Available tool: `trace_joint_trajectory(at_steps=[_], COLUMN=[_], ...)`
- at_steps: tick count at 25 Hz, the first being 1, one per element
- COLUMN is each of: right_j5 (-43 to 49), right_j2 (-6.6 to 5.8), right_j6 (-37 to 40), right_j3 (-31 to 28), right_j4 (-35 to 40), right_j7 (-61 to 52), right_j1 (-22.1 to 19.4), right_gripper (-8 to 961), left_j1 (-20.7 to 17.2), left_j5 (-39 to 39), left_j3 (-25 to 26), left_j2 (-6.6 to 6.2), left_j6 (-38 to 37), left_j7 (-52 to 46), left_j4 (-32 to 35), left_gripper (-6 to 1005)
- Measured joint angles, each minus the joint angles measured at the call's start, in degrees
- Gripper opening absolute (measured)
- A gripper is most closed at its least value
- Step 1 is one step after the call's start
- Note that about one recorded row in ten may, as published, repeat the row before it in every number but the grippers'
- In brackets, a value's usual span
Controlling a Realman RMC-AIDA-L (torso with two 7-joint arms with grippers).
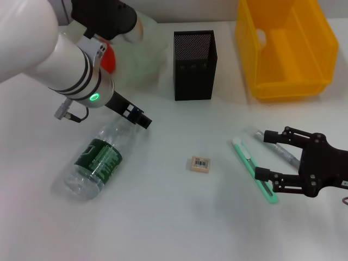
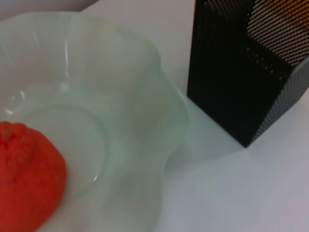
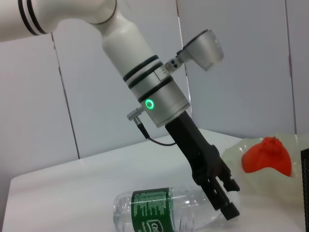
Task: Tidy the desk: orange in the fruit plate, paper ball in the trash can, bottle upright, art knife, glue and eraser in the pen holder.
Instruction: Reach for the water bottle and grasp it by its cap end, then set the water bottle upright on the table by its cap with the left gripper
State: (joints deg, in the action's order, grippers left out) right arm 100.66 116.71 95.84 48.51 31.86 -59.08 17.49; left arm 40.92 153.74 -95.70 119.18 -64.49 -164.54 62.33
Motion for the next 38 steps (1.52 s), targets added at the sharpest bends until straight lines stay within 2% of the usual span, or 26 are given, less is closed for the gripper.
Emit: trace_joint_trajectory(at_steps=[7, 19, 22, 25, 29, 33, 38], right_j5=[-0.1, -0.1, -0.1, -0.1, -0.1, -0.2, -0.4], right_j2=[0.02, 0.02, 0.01, 0.01, 0.32, 0.78, 0.92], right_j6=[-0.2, -1.9, -2.1, -2.1, -2.1, -2.1, -1.7], right_j3=[0.0, -0.2, -0.2, -0.2, -0.2, -0.2, -1.7], right_j4=[-0.8, -3.5, -3.5, -3.6, -3.6, -3.6, -3.6], right_j7=[0.0, 0.1, 0.1, 0.1, 0.0, -0.6, -3.0], right_j1=[0.5, 2.4, 2.4, 2.5, 2.9, 3.9, 5.7], right_gripper=[838, 838, 837, 837, 837, 837, 837], left_j1=[0.0, -1.5, -6.3, -10.6, -14.5, -16.7, -15.9], left_j5=[-0.1, -0.7, -4.0, -11.6, -25.0, -41.1, -51.2], left_j3=[-1.9, -2.0, -0.9, 4.8, 16.1, 30.6, 47.9], left_j2=[0.01, -0.01, -0.34, -0.55, -0.59, -0.89, -1.52], left_j6=[1.4, 1.4, 0.6, -1.4, -5.2, -11.6, -20.7], left_j7=[0.5, 2.2, 6.8, 15.0, 29.8, 49.4, 69.0], left_j4=[-1.1, 0.7, 6.9, 11.0, 10.4, 1.9, -15.0], left_gripper=[802, 497, 453, 452, 450, 449, 447])
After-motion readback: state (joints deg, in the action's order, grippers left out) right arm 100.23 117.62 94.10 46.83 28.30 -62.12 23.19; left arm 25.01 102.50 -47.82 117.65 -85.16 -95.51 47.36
